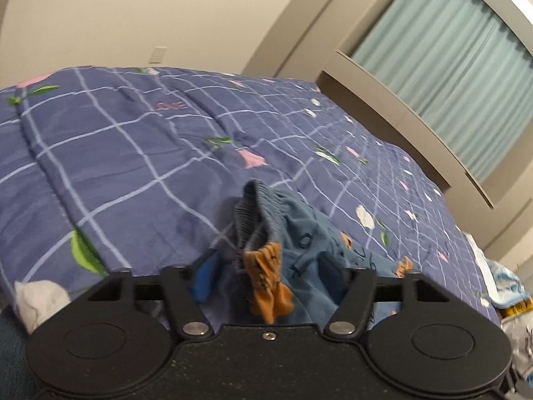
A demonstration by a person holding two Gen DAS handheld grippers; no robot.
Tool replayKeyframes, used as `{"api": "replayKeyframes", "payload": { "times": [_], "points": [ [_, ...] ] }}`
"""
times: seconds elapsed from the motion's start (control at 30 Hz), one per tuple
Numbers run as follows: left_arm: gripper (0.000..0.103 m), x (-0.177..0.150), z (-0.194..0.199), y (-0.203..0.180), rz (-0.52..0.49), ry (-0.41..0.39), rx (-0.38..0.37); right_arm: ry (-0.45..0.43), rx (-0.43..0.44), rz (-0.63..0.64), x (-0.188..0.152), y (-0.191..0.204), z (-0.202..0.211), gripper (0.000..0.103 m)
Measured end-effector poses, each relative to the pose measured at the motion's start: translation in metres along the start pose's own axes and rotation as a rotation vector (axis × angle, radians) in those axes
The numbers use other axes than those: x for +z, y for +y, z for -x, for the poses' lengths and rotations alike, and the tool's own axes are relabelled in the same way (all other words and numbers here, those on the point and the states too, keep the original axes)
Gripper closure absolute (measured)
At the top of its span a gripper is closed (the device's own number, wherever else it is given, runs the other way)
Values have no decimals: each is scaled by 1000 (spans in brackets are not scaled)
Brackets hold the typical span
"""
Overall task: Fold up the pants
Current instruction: 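Lift the pants waistband with the left tool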
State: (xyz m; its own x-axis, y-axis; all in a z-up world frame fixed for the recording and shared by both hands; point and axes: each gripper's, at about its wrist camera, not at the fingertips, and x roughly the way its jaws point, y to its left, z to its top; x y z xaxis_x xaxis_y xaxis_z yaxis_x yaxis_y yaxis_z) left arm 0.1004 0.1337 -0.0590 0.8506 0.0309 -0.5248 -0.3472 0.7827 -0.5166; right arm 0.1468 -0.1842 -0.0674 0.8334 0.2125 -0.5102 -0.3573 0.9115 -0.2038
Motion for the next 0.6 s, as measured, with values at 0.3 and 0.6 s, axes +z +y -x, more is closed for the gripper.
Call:
{"api": "replayKeyframes", "payload": {
  "times": [0.3,0.6],
  "points": [
    [80,5,3,1,12,13,-2,-2,4,-7,-1,-1,-1,0],
    [85,12,23,-38,-128,-63,-39,-5,18,-28,0,-4,1,0]
  ]
}}
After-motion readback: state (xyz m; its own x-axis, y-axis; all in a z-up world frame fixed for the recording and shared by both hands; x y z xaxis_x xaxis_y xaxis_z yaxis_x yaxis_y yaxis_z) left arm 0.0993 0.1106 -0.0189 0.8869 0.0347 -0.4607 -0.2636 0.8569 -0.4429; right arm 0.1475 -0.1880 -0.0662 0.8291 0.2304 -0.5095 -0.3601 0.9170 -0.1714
